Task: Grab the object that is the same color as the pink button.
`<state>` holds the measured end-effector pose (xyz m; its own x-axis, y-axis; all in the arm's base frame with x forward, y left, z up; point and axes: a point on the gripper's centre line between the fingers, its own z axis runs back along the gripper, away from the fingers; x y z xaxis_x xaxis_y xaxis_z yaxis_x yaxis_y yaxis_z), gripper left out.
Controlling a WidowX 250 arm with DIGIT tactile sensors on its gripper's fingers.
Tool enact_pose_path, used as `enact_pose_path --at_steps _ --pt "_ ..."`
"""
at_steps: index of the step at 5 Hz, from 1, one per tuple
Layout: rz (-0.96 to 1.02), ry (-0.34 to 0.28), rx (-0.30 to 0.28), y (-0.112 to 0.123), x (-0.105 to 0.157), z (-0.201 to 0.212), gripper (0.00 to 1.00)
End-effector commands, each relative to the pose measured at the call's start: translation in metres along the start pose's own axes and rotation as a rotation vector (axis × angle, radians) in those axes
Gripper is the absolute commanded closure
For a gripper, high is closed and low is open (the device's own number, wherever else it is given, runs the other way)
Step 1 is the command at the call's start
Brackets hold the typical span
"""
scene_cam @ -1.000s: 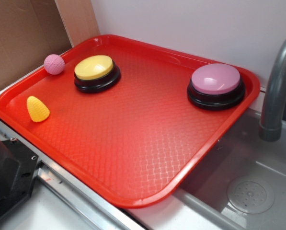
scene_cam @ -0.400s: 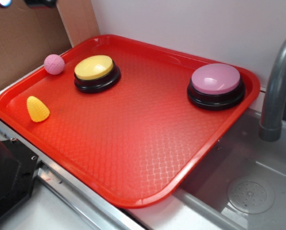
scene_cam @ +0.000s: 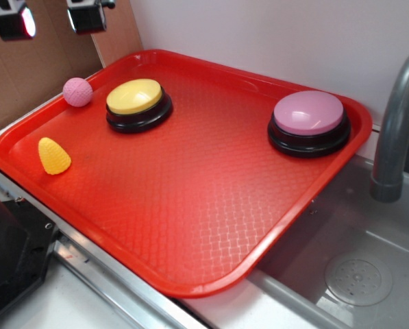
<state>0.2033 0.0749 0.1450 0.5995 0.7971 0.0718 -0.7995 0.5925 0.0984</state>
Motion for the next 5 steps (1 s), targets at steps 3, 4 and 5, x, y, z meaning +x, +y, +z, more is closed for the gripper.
enact_pose_path --at_steps 3,4,5 --pt "0.457 -0.110 0.046 0.036 0.071 -0.088 0.00" --pt "0.487 -0.102 0.037 0.030 0.085 -0.111 0.00" --pt "0.502 -0.122 0.068 0.028 0.088 -0.121 0.00"
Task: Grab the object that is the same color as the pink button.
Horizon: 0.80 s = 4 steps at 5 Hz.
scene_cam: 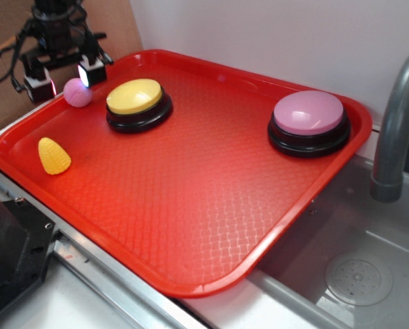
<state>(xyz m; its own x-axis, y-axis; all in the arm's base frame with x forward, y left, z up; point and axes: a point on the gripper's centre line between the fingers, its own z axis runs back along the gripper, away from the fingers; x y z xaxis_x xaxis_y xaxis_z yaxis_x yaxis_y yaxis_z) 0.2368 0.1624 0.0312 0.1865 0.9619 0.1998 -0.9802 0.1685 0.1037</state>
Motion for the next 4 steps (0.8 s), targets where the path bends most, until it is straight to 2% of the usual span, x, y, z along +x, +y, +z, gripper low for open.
enact_pose_path --at_steps 1,2,3,4 --pt "0.027 -0.030 -0.019 0.007 0.014 -0.007 0.00" --pt "0.004 -0.047 -0.017 0.006 0.013 -0.009 0.91" --pt "-0.018 -0.051 -0.020 0.007 0.015 -0.007 1.00" --pt "-0.076 -0.046 -0.028 0.006 0.014 0.002 1.00"
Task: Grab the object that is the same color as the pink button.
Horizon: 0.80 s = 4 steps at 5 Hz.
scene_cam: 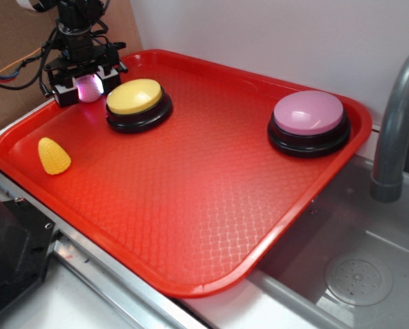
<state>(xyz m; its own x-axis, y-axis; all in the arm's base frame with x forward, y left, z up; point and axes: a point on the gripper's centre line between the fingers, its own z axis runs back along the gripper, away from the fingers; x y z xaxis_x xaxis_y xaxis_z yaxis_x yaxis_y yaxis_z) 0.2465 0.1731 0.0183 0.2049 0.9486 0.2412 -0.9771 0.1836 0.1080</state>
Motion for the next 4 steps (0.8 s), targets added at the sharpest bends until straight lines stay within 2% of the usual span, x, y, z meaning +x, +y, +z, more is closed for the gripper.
enact_pose_path --at_steps 1,2,3,4 --pt "-0.194 -0.011 -0.077 0.017 -0.005 0.050 1.00" --pt "-0.431 -0.009 -0.101 0.015 -0.028 0.104 1.00" --pt "-0.674 0.023 -0.179 0.021 -0.063 0.146 1.00" --pt "-0.918 0.059 -0.255 0.038 -0.102 0.166 1.00"
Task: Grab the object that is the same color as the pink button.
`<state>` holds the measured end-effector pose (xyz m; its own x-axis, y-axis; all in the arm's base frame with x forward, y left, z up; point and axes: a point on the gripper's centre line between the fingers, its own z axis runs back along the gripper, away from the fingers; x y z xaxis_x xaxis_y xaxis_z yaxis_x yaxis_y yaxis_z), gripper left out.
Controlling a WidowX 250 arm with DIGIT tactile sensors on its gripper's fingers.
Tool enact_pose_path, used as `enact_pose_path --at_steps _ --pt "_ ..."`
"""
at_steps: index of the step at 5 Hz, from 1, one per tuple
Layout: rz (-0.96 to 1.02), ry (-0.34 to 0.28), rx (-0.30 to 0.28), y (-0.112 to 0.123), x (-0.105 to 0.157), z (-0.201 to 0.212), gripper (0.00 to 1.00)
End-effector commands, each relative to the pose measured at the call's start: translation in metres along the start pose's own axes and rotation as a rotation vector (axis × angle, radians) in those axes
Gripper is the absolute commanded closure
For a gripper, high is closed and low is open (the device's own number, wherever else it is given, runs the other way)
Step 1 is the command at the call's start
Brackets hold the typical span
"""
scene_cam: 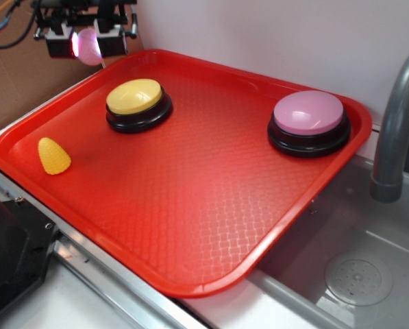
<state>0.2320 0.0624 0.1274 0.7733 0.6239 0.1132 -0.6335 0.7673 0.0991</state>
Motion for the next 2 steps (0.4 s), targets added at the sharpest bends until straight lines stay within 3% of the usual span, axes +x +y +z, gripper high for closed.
enact_pose_path --at_steps 1,2 --pt "-0.324 0.023 -0.152 0.0034 -0.0535 0.0279 1.00" --pt "-0.330 0.098 -0.181 0.0081 -0.0488 0.0246 1.00"
